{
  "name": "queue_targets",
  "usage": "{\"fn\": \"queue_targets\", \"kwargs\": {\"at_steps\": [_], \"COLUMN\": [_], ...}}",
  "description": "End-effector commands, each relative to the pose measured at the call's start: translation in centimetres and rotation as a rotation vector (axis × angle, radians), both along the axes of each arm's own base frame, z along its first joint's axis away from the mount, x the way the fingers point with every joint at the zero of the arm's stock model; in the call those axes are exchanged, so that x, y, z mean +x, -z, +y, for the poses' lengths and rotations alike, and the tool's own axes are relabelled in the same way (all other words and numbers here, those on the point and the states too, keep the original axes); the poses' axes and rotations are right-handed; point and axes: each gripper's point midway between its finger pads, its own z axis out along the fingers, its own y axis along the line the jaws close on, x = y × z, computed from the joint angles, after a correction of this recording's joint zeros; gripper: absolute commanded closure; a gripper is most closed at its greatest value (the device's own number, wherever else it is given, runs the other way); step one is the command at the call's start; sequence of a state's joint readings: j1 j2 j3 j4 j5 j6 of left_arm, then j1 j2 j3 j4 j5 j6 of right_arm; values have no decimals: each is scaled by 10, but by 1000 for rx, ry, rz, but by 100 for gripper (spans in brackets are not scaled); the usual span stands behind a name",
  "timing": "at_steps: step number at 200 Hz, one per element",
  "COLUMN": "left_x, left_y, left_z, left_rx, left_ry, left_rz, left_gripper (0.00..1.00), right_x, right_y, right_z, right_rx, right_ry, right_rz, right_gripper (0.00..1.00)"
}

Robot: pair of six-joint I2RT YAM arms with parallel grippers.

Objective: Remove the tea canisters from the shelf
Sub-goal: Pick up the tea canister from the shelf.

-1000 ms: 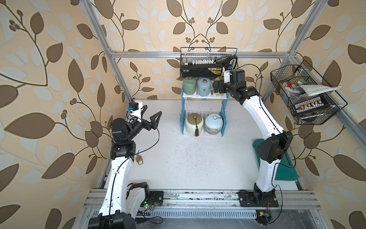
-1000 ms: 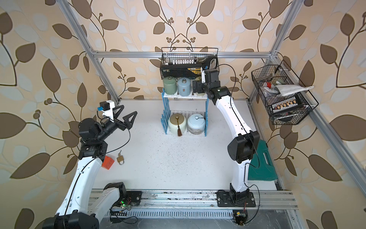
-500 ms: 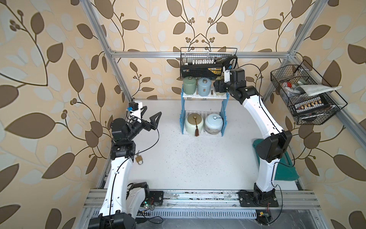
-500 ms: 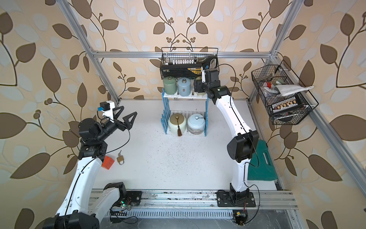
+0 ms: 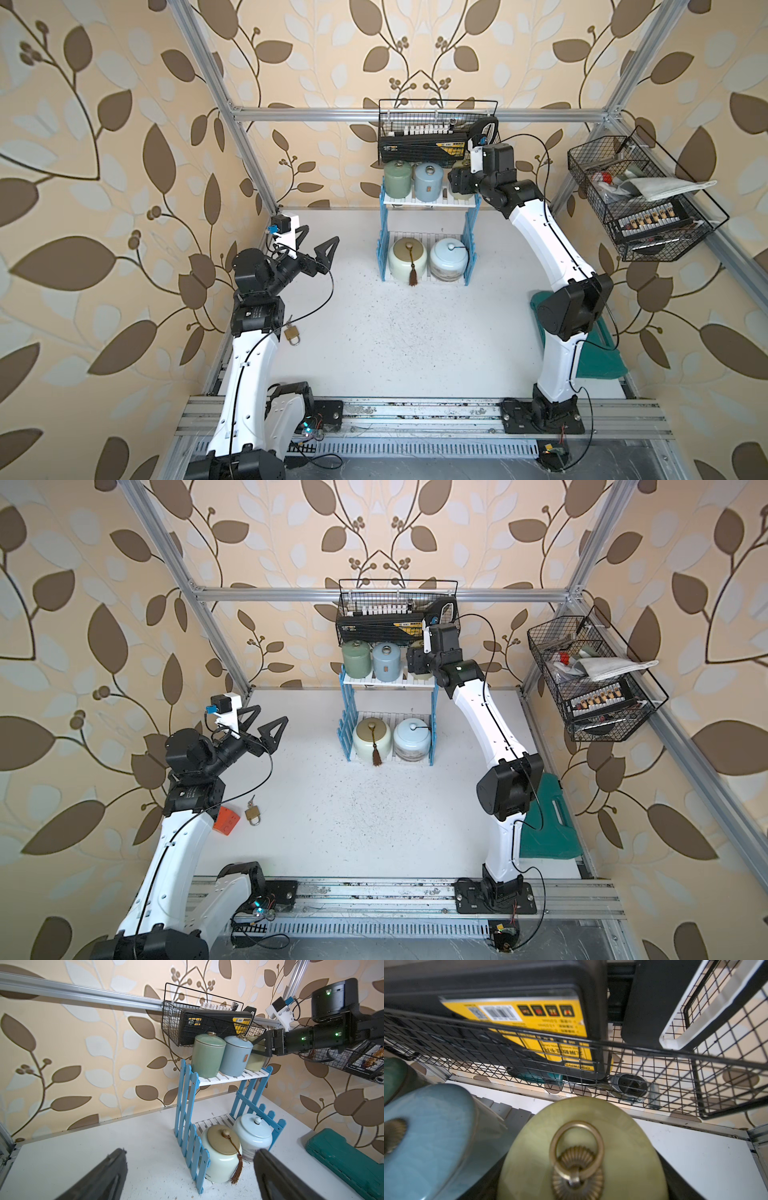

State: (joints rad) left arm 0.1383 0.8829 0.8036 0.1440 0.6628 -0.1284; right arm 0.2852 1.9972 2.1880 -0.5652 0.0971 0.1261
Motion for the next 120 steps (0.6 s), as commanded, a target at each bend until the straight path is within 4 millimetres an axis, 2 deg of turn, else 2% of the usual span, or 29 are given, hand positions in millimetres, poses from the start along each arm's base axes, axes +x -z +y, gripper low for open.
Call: {"fn": "queue_targets", "kwargs": {"at_steps": [1, 81, 120], "left_x": [-4, -5, -4], "left_y": [-15, -9, -2], "left_z": [3, 2, 0], "left_rx": [20, 2, 4], "left_ry": [-20, -18, -7], "left_rz": [-56, -32, -11], "left_gripper": [1, 1, 1], "right_x": [-14, -42, -64], "right_y": [-36, -62, -76], "right_z": [-10, -13, -13], "right_rx": [14, 27, 35], "right_ry": [22, 14, 1], "right_rz": [-67, -106, -131], "right_gripper": [42, 43, 43]}}
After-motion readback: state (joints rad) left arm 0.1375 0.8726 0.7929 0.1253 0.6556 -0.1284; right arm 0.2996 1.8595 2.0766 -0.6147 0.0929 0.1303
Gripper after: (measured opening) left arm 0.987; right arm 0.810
